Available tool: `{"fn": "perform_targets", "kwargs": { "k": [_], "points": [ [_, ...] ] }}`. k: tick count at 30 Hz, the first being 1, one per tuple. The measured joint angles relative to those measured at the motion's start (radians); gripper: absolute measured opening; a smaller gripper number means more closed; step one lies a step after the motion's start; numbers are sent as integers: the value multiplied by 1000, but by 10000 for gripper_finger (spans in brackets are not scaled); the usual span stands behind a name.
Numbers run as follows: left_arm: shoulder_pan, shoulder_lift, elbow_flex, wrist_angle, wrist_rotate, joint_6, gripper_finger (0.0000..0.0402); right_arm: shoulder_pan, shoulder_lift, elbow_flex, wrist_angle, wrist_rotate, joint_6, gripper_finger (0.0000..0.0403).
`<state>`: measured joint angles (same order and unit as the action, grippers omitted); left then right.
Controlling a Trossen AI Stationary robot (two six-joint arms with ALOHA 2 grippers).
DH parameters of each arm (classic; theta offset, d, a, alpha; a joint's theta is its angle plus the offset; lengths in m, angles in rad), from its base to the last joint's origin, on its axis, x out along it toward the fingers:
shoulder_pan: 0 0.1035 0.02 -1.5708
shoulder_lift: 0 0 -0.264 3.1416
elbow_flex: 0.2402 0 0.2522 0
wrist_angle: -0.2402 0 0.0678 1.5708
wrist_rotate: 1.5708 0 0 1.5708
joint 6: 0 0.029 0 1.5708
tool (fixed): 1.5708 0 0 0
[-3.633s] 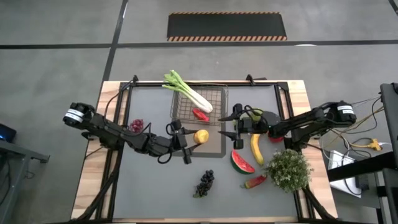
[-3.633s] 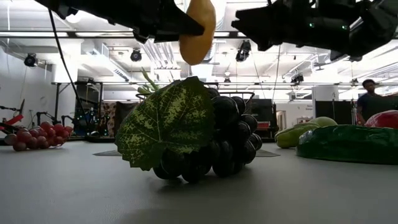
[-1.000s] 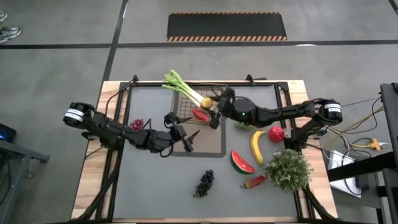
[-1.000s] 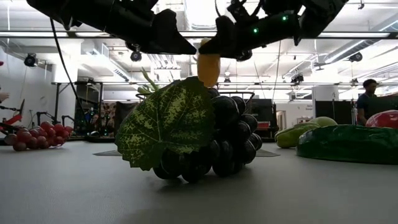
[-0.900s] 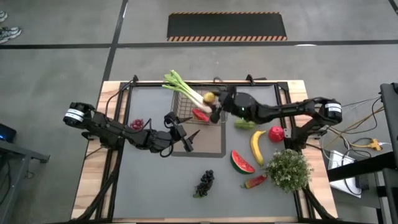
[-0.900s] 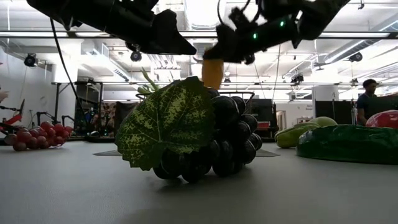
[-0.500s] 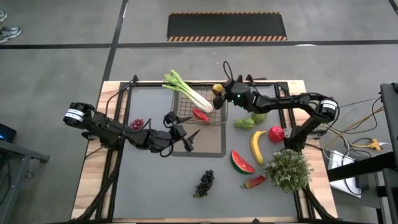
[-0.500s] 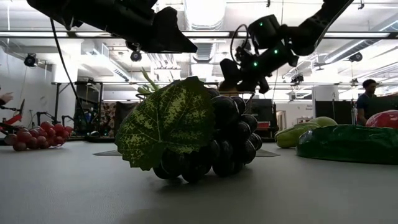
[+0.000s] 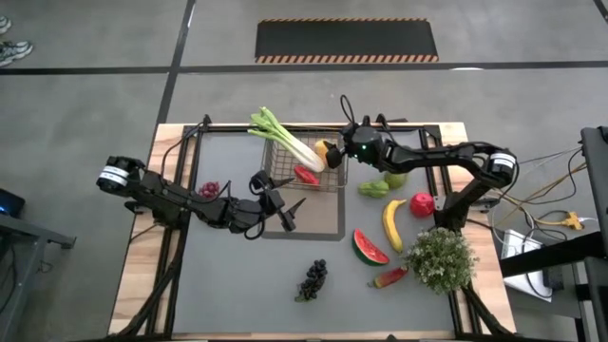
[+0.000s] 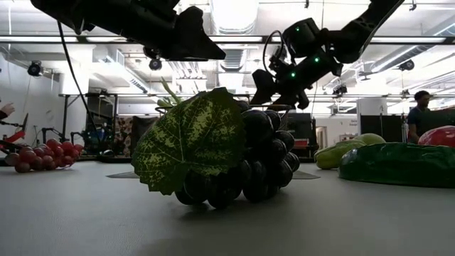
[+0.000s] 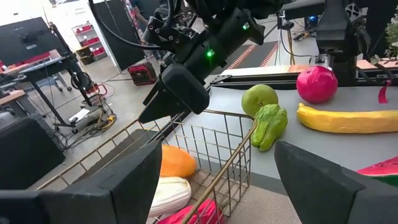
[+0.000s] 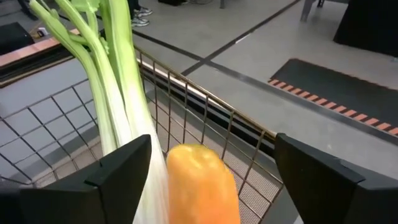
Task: Build produce basket
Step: Put the purple grapes into the wire basket
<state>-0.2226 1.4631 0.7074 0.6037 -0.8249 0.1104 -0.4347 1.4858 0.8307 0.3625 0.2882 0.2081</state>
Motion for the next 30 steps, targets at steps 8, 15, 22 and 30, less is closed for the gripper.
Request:
{"fn": "perform_targets", "kwargs": {
  "k": [8, 15, 22, 30],
  "points": [
    [-2, 0, 0, -10, 0, -55, 293, 13, -67, 0, -32, -5, -55, 325],
    [-37, 1, 0, -23, 25, -268, 293, 79, -178, 0, -74, -121, -191, 325],
    [-187, 15, -1, -180, 145, -631, 293, 139, -236, 0, -92, -185, -334, 325],
    [-236, 23, -1, -283, 135, -785, 293, 142, -192, 0, -98, -185, -324, 325]
  ]
}}
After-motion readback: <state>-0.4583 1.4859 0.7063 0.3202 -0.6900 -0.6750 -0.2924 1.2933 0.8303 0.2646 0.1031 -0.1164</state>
